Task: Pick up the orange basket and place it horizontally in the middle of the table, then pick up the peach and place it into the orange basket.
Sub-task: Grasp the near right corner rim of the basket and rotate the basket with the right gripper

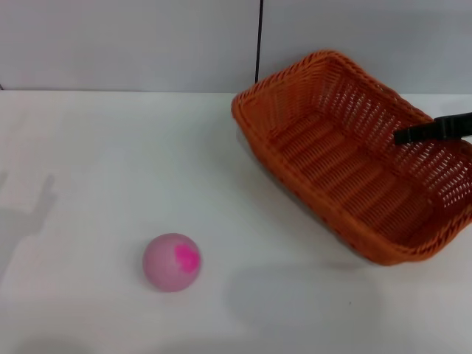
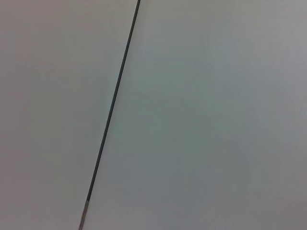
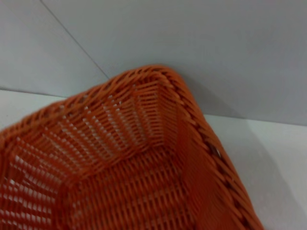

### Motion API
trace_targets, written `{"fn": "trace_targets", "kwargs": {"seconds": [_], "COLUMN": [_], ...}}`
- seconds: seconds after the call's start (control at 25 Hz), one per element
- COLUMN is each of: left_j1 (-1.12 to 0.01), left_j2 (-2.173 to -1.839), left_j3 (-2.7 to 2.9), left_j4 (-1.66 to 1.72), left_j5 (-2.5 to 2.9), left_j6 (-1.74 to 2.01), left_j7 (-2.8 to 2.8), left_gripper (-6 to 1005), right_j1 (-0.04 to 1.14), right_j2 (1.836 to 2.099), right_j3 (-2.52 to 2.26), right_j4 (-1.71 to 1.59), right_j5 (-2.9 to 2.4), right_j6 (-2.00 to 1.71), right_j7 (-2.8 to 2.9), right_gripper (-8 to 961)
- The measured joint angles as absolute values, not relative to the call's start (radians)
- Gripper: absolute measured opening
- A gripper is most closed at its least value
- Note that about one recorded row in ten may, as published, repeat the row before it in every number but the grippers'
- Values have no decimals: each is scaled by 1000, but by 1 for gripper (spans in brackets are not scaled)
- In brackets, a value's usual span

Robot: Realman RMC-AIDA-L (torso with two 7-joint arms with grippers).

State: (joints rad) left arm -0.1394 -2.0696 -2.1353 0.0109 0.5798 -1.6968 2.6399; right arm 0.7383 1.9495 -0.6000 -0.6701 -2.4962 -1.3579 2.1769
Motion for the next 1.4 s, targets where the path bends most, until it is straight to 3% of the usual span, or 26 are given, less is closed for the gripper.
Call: {"fn": "trace_targets", "kwargs": {"seconds": [0.12,0.32,0.92,1.4], "left_j1": [-138,-131,-101,-97], "left_j2": [-2068,-2068,-2066,-2066], "left_j3": [-2135,-2135,-2136,-2137], "left_j4": [11,11,6,10], "left_j5": [580,580,580,580], "left_j6": [-1697,-1697,-1713,-1721], "left_j7": [2640,2640,2640,2640], "left_gripper": [786,784,776,771], "right_j1": [732,725,710,674], "right_j2": [1951,1959,2011,2015], "right_j3": [-601,-601,-679,-800], "right_j4": [-660,-669,-844,-1103], "right_j5": [-2496,-2496,-2497,-2497], "right_j6": [-1340,-1339,-1443,-1606], "right_j7": [2176,2165,2136,2035], "right_gripper": [721,509,204,164]}}
